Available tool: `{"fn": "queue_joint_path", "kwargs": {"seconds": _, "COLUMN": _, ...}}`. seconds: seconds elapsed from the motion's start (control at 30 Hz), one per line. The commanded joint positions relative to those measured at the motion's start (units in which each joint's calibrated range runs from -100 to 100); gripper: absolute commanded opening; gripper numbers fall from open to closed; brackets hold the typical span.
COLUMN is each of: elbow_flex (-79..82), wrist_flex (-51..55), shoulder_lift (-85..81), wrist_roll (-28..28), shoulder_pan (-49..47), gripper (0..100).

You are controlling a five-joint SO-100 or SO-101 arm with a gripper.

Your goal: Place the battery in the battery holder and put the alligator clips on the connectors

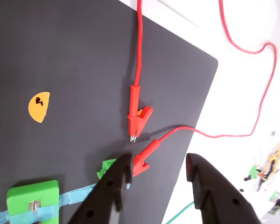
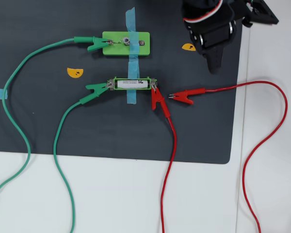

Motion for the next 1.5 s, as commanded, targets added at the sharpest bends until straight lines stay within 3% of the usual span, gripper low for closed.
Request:
{"fn": "queue_joint_path", "kwargs": {"seconds": 0.0, "elbow_flex": -17.61, "wrist_flex": 7.13, "shoulder_lift": 13.56, "wrist_roll": -3.26, "shoulder_pan": 3.79, "gripper": 10}}
{"fn": "queue_joint_path", "kwargs": {"seconds": 0.37, "elbow_flex": -34.80, "wrist_flex": 11.77, "shoulder_lift": 30.74, "wrist_roll": -4.93, "shoulder_pan": 4.09, "gripper": 11}}
{"fn": "queue_joint_path", "kwargs": {"seconds": 0.87, "elbow_flex": -35.33, "wrist_flex": 11.08, "shoulder_lift": 42.74, "wrist_roll": -7.69, "shoulder_pan": 5.61, "gripper": 16}}
{"fn": "queue_joint_path", "kwargs": {"seconds": 1.47, "elbow_flex": -35.33, "wrist_flex": 6.44, "shoulder_lift": 44.70, "wrist_roll": -5.97, "shoulder_pan": 5.51, "gripper": 17}}
